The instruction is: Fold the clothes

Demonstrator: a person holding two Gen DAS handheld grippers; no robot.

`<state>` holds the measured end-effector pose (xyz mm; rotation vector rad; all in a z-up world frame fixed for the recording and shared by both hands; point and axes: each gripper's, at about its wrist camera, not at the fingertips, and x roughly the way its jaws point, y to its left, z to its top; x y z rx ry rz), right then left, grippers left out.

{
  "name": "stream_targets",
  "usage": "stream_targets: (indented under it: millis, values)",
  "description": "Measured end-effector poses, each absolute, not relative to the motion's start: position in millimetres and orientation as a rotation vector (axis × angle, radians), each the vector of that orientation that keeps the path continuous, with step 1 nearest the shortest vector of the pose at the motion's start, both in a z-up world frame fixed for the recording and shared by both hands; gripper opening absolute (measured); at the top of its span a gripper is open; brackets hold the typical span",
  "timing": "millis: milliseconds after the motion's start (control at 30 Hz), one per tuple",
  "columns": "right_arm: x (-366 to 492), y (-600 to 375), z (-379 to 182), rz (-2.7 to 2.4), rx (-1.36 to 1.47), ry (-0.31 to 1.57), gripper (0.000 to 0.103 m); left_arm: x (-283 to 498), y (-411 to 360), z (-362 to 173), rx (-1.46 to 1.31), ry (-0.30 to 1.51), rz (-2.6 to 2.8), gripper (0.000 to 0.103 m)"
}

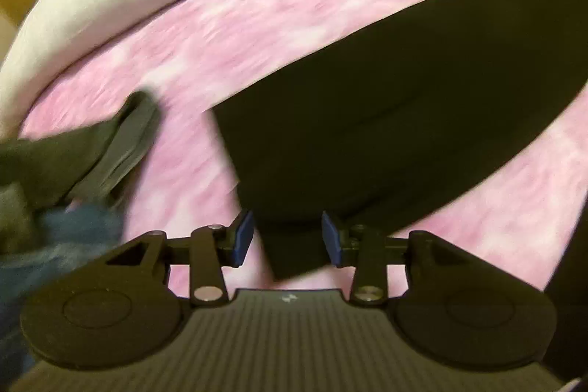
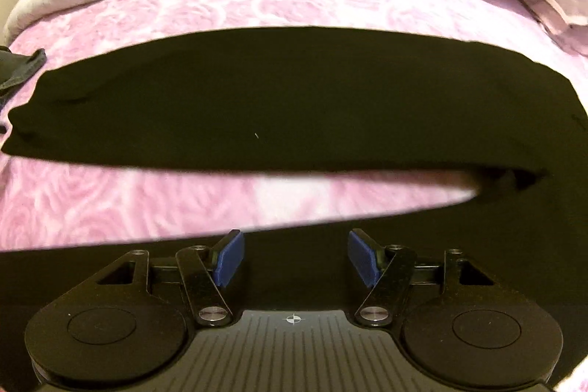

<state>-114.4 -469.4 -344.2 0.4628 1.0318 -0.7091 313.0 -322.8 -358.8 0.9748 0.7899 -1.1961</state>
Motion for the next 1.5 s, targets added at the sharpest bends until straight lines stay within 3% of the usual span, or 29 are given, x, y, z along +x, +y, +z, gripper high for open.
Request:
stream_targets:
  millis: [167,267,367,467,667,900,967,1133,1267,1400,1500]
  values:
    - [-122,-459,-340,-0.71,0.466,1.039,0.066,317,-337,-404,0.982,0.938,-1.237,0.041]
    - [-119,-452,-337,-0.701,0.458,1.041,0.066,330,-320,-395,0.886,1.055,-1.18,0.04]
    - [-118,-444,-336,-0.696,0.456,1.041,0.066,322,-303,-383,0.923,1.059,-1.168,0.036]
    - [-114,-443,-337,-0.703,0.463,1.049,0.066,327,-294,-367,0.773,1.035,-1.18,0.036]
    - [-95,-438,-333,-0.654,0.434,1.037,0.066,375,-341,-379,0.627,1.076,-1.179,0.036]
    - [-25,-414,-339,-0.482,0.338,0.982,0.066,405,-390,-408,0.767,1.05,-1.234,0.035]
    - [-13,-413,-338,-0.486,0.368,0.966,0.066,411,-396,-397,0.756,1.088,-1.225,0.032]
    - [30,-404,-334,-0.394,0.389,0.915,0.066,415,-403,-376,0.688,1.046,-1.275,0.034]
    - [86,-396,-342,-0.257,0.39,0.876,0.066,414,-422,-415,0.805,1.063,-1.29,0.034]
    - [143,-379,-356,-0.123,0.423,0.835,0.066,423,-434,-416,0.778,1.019,-1.292,0.026]
    - [177,-357,-370,-0.01,0.428,0.811,0.066,428,-444,-416,0.785,1.024,-1.306,0.026]
